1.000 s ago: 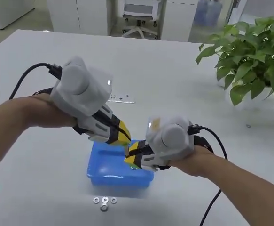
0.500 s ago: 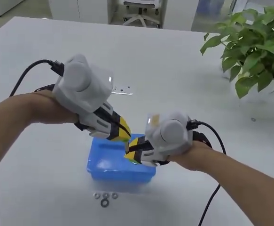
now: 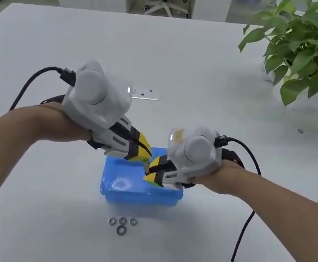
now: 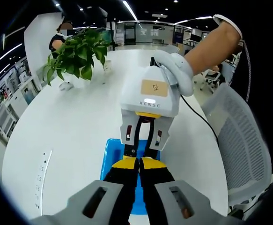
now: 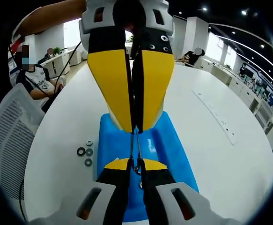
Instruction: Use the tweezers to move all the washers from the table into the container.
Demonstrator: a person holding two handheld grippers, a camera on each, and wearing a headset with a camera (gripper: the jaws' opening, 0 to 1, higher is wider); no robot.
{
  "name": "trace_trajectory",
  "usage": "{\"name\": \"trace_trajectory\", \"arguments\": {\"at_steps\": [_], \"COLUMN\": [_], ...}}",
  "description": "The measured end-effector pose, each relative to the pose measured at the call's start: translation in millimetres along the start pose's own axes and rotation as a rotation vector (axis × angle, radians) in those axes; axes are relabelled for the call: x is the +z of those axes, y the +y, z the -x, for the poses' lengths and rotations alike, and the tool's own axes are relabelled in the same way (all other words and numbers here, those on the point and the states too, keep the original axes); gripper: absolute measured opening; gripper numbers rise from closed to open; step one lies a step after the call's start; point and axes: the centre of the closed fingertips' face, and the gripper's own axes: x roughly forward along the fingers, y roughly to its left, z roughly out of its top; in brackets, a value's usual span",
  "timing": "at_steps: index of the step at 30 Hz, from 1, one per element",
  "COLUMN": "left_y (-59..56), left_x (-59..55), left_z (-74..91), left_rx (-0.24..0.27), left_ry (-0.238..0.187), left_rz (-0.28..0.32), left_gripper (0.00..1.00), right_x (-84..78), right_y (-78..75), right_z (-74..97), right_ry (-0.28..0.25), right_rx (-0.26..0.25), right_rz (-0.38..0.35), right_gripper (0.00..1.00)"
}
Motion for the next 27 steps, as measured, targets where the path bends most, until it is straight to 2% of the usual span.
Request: {"name": "trace_trajectory", "arguments": {"at_steps": [17, 27], "left_y": [-1.0, -5.3], "left_x": [-1.7, 4.2], "left_z": [-3.0, 0.7], "left_rx": [-0.004, 0.000], "left_ry": [0.002, 0.001], "left_rz": [-0.001, -0.010], "left_gripper": [0.05, 0.05], "right_x": [-3.6, 0.3], "right_y": [0.0, 2.6], "right_z": [-1.6, 4.6], "right_ry": [0.007, 0.003], "right_rx": [0.003, -0.004], "right_rz": [0.003, 0.009], "right_gripper": [0.11, 0.11]}}
